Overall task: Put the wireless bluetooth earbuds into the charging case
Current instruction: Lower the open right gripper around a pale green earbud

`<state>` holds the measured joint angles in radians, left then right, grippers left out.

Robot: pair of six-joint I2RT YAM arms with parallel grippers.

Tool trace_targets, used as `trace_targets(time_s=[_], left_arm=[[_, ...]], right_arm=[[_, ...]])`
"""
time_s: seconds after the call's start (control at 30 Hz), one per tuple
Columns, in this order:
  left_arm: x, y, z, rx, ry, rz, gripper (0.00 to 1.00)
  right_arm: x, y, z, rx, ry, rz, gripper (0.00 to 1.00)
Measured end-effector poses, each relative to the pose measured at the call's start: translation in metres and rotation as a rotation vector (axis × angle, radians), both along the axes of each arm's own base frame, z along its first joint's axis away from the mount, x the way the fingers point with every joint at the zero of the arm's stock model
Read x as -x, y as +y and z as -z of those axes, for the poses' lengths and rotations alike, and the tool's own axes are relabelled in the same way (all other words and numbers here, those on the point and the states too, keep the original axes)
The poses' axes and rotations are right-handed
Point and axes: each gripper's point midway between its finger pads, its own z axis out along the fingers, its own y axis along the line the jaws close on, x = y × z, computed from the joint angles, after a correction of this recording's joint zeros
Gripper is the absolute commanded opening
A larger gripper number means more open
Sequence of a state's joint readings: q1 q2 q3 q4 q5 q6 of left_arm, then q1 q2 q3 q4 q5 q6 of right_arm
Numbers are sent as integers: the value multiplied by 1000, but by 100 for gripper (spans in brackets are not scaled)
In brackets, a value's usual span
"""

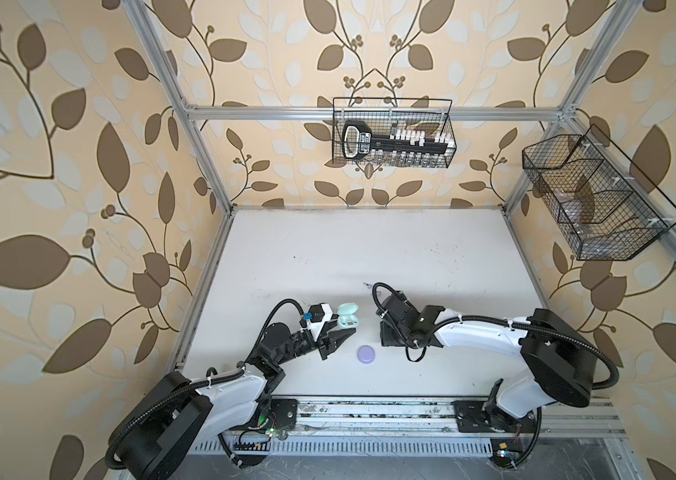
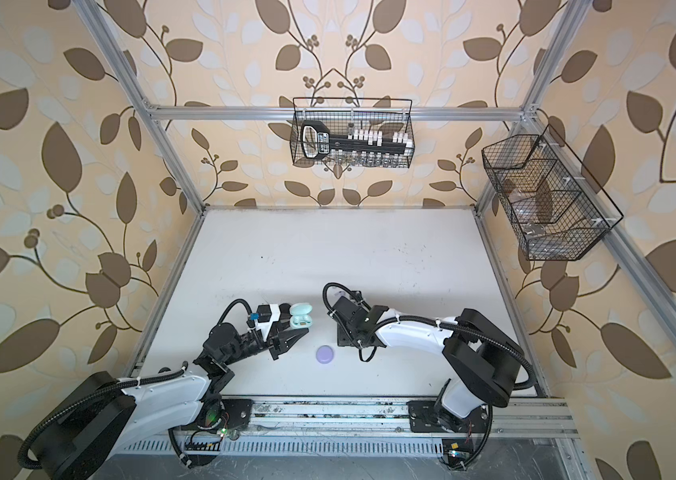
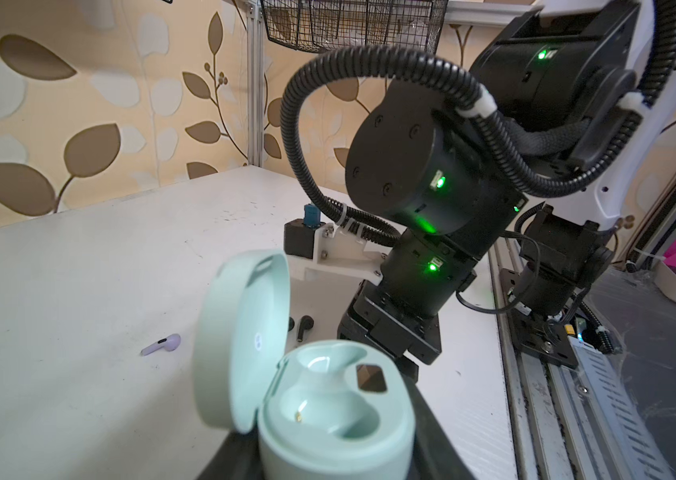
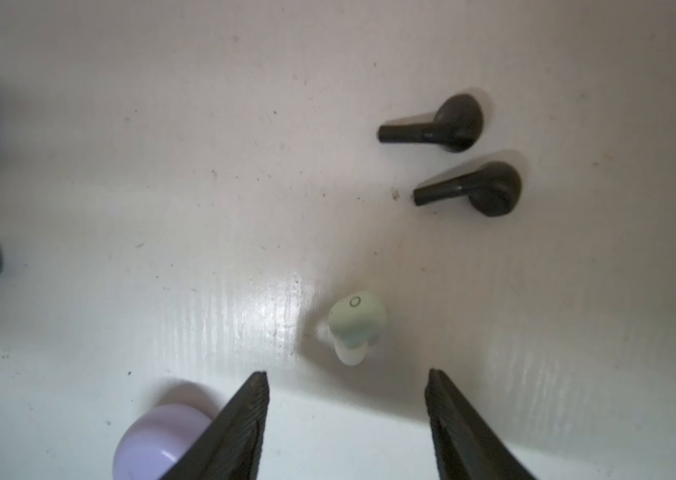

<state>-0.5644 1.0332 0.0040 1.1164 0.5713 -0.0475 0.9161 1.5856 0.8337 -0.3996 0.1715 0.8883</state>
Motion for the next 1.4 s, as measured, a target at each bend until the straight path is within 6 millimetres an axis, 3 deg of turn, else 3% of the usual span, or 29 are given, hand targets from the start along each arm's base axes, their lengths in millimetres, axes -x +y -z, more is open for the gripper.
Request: trace_targets(time_s=[0.53, 0.87, 1.07, 1.4], left_arm=[[0, 1, -1, 1, -3, -4, 0], [0, 1, -1, 1, -3, -4, 0], [0, 1, -2, 3, -5, -4, 0], [0, 1, -3, 5, -9, -4, 0]], right_arm=[[-21, 13, 6, 37, -26, -18, 50], [-24, 9, 9, 145, -53, -39, 41], [-26, 6, 8, 222, -77, -45, 40], [-28, 6, 8, 216, -79, -50, 35]])
